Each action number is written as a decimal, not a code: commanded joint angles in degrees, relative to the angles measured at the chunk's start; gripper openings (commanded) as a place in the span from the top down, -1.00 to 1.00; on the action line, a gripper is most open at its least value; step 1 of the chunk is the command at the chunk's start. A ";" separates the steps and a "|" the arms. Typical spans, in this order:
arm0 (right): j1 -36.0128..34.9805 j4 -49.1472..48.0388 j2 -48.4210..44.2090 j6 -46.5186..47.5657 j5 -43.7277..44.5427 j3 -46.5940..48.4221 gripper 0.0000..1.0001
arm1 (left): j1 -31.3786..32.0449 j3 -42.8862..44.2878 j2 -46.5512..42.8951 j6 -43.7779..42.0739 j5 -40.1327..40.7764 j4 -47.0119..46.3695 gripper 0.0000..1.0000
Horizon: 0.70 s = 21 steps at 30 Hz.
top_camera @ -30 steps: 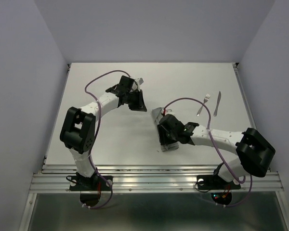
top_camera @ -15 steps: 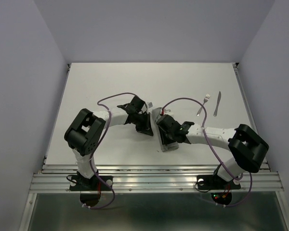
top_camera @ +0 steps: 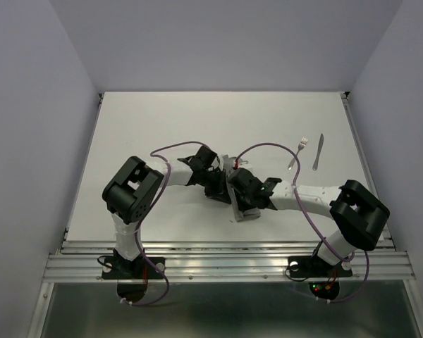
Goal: Fold the napkin into a case and place the utensils inside
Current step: Smooth out the smaller rectangle-folded napkin at the center of the board.
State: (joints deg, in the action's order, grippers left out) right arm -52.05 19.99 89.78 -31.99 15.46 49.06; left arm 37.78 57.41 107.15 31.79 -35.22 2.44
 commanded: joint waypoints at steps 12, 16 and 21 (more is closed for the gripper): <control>-0.86 -0.21 -2.50 -0.27 1.85 3.67 0.99 | 2.21 -1.51 3.32 1.78 -3.27 -5.16 1.00; -0.86 0.05 -3.03 -0.36 1.94 4.20 0.99 | 2.21 -1.68 3.32 1.96 -3.27 -5.43 1.00; -0.86 0.31 -3.29 -0.18 1.85 4.82 0.99 | 2.30 -2.21 3.32 1.96 -3.27 -5.60 1.00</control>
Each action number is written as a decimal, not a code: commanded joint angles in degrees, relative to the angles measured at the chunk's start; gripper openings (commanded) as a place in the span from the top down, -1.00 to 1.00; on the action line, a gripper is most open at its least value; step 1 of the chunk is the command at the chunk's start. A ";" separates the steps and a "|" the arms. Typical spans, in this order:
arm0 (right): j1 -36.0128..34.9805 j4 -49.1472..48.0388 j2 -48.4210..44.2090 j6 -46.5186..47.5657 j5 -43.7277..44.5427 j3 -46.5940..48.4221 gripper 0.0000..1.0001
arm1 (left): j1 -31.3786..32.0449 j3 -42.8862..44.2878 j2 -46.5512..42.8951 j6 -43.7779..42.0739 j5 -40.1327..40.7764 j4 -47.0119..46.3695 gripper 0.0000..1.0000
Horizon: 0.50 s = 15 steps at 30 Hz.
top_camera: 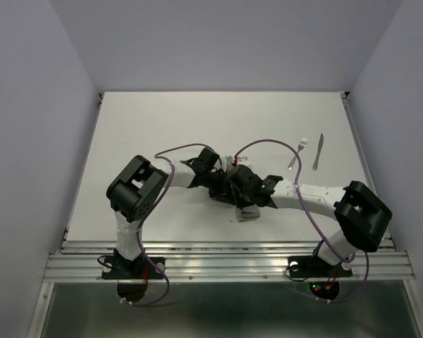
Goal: Fold the napkin into a case and place the utensils inside
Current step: Smooth out the smaller rectangle-folded napkin at the center of the board.
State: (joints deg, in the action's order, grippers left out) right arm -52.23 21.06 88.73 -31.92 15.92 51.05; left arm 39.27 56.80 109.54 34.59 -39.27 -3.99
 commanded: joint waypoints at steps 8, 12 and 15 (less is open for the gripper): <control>-0.68 -0.76 -0.93 -0.25 1.13 2.92 0.99 | 0.73 -1.78 0.68 -0.75 0.77 0.91 1.00; -0.68 -2.60 0.39 -0.95 -0.54 1.34 0.98 | 0.73 -1.78 -0.28 -0.75 1.38 1.88 1.00; -0.68 -3.66 1.27 -1.47 -1.16 0.72 0.98 | 0.73 -1.78 -1.25 -0.84 2.17 3.28 1.00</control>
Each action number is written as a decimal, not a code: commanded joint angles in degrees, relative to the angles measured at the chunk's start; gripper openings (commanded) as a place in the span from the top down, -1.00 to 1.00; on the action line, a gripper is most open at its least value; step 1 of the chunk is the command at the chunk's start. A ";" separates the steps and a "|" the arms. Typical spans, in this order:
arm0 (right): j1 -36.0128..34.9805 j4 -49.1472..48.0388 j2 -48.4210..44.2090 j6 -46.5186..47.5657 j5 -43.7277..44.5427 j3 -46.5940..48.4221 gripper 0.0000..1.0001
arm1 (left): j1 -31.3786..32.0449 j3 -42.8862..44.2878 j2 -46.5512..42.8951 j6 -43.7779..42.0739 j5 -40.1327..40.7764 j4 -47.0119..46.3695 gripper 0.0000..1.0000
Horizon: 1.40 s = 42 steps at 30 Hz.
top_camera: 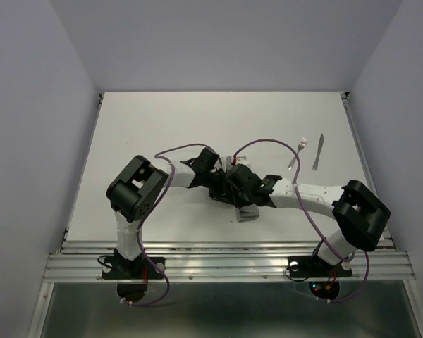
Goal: Fold the napkin into a case and place the utensils inside
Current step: Smooth out the smaller rectangle-folded napkin at the center of the board.
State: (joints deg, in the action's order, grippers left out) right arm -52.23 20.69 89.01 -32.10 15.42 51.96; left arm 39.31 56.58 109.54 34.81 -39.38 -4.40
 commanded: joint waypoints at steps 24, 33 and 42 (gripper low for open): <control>-0.68 0.84 -6.03 0.28 -1.98 -2.13 0.16 | -8.53 -1.30 -13.12 -7.81 9.13 18.28 1.00; -0.68 3.57 -2.45 -1.04 5.40 4.54 0.50 | -15.05 1.96 -14.44 -10.11 10.72 19.96 1.00; -0.68 3.57 3.97 -2.62 9.01 8.68 0.75 | -15.40 1.08 -13.91 -9.32 9.41 17.94 1.00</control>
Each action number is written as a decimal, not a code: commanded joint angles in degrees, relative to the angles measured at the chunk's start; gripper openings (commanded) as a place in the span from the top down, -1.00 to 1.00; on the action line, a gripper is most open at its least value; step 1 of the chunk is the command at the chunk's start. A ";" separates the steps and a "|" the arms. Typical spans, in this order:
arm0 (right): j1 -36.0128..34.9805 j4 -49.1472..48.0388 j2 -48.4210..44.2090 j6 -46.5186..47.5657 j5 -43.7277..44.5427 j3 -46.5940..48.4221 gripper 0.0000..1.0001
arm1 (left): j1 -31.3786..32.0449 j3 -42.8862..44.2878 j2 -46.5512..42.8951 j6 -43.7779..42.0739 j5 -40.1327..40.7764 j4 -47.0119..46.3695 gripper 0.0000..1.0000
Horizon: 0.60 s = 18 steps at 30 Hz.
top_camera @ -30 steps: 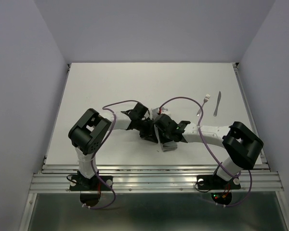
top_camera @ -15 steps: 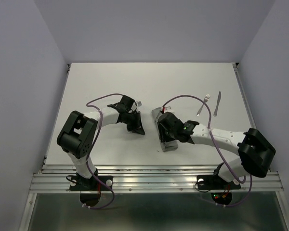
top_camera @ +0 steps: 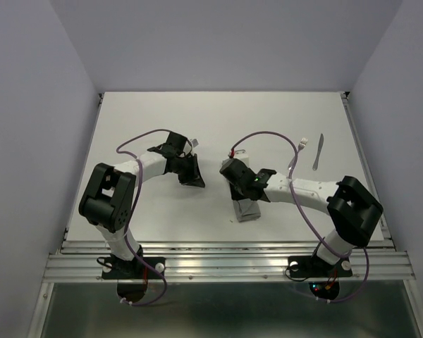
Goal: Fold the napkin into a case and place the utensils inside
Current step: Smooth out the smaller rectangle-folded napkin at the center of the board, then pick up the smaller rectangle-folded napkin from the center of the board.
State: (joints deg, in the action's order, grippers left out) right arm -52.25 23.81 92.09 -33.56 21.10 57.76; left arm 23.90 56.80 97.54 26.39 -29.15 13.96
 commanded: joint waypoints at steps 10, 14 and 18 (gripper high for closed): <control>-0.66 -4.20 7.03 0.07 -1.32 1.66 0.79 | 0.01 0.69 -0.68 -1.08 -1.26 -1.12 1.00; -0.66 -4.57 8.37 0.86 -3.70 1.48 0.88 | 0.01 0.69 -0.33 -1.08 -1.26 -1.21 1.00; -0.66 -4.65 2.40 3.50 -4.49 1.48 0.81 | 0.01 0.95 -0.33 -0.90 -1.18 -1.30 1.00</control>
State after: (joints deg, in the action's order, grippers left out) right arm -52.25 20.58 99.00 -32.27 18.65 58.76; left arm 23.90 56.80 97.56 26.39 -29.61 13.08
